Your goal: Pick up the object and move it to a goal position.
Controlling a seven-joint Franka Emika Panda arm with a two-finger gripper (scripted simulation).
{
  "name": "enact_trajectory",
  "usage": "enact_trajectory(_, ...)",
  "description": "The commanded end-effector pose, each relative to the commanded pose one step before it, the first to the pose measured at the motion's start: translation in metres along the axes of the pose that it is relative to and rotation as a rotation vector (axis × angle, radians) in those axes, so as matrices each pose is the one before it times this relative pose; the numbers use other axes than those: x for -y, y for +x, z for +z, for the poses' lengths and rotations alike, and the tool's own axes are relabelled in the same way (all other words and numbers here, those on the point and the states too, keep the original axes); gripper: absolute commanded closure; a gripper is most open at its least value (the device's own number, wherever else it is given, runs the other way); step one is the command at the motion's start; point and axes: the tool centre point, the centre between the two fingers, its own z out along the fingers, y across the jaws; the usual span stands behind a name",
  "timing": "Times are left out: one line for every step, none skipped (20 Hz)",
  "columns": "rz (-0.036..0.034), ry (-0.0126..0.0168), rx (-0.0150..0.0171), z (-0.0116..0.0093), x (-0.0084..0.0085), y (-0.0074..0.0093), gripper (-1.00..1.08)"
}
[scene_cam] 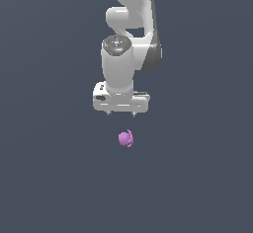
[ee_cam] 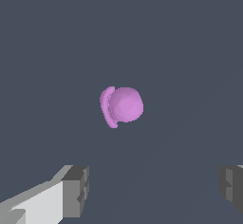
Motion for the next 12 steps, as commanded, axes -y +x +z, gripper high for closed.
enact_trajectory(0.00000, 0.00000, 0.00000, 0.00000, -0.00001, 0.00000, -0.92)
enact_trajectory(0.00058, -0.00028, 0.00073, 0.00014, -0.00023, -0.00015, -0.92)
enact_trajectory(0.00158, -0.00069, 0.00192, 0.00027, -0.00061, -0.00049, -0.92)
enact_trajectory(0.00280, -0.00120, 0.00335, 0.00055, -0.00109, -0.00079, -0.92)
enact_trajectory(0.00393, -0.00164, 0.00458, 0.00070, -0.00148, -0.00112, -0.92)
enact_trajectory(0.00523, -0.00208, 0.00585, 0.00087, -0.00191, -0.00143, -0.92)
enact_trajectory(0.00607, -0.00224, 0.00638, 0.00086, -0.00211, -0.00162, -0.92)
enact_trajectory(0.00527, -0.00175, 0.00509, 0.00059, -0.00171, -0.00135, -0.92)
enact_trajectory(0.00427, -0.00123, 0.00369, 0.00033, -0.00126, -0.00105, -0.92)
enact_trajectory(0.00319, -0.00074, 0.00235, 0.00012, -0.00083, -0.00073, -0.92)
enact_trajectory(0.00190, -0.00028, 0.00104, -0.00005, -0.00040, -0.00040, -0.92)
enact_trajectory(0.00000, 0.00000, 0.00000, 0.00000, 0.00022, 0.00001, -0.92)
